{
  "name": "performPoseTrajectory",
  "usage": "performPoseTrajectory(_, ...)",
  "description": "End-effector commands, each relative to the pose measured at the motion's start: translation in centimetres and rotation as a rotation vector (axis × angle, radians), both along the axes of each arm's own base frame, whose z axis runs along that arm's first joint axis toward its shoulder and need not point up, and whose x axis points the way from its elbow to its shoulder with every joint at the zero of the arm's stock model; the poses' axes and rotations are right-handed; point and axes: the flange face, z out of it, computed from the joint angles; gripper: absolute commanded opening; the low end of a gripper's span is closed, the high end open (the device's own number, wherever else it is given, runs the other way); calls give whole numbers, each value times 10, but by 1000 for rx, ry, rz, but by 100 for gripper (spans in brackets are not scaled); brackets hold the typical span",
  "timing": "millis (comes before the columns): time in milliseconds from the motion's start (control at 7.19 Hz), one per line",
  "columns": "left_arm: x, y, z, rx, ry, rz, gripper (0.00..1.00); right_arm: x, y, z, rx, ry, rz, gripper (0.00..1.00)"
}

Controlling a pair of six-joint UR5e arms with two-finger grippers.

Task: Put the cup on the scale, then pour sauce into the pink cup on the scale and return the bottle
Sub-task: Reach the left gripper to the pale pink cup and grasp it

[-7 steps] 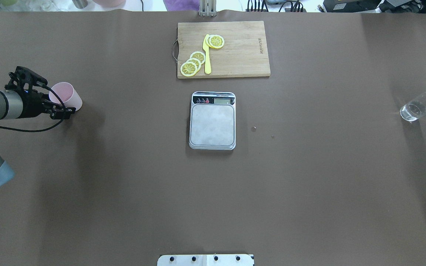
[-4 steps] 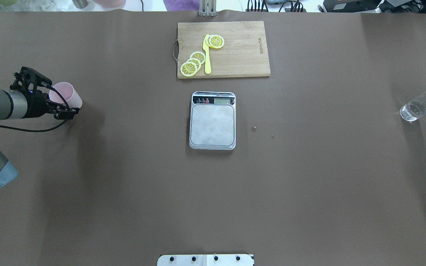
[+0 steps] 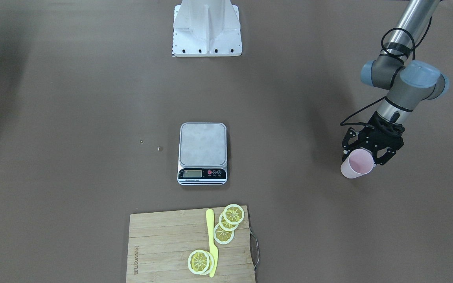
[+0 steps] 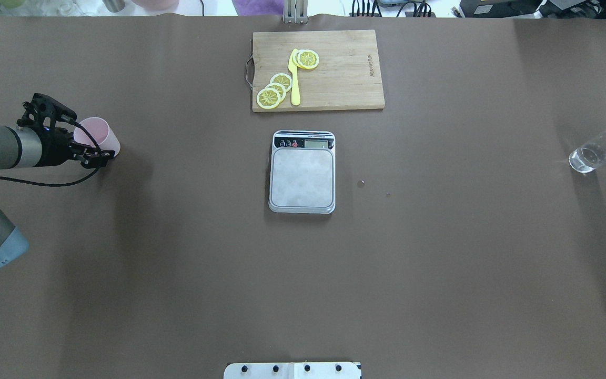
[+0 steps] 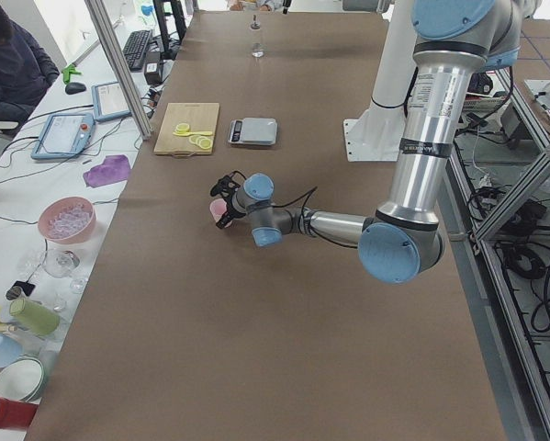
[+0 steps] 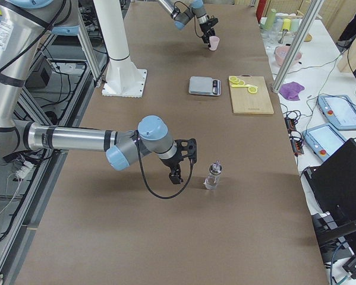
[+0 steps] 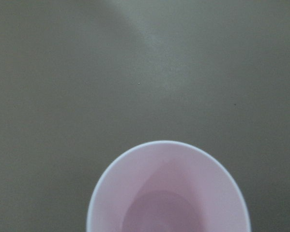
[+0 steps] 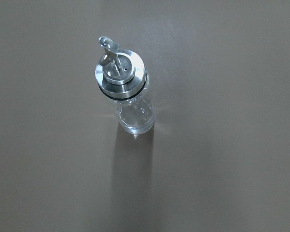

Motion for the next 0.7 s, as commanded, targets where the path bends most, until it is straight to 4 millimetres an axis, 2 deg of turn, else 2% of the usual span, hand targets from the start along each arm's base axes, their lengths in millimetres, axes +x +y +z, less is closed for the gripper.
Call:
performPoseTrajectory(0, 0, 0, -4, 4, 5, 3, 63, 0, -1, -1, 1, 0, 0, 100)
performPoseTrajectory(139, 0, 1, -8, 10, 12, 4, 58, 0, -1, -1, 1, 0, 0, 100)
performPoseTrajectory(278, 1, 0, -13, 16, 19, 7, 48, 0, -1, -1, 3, 0, 1, 100)
performPoseTrajectory(557, 13, -13, -54, 63, 63, 10, 22, 0, -1, -1, 3, 0, 1, 100)
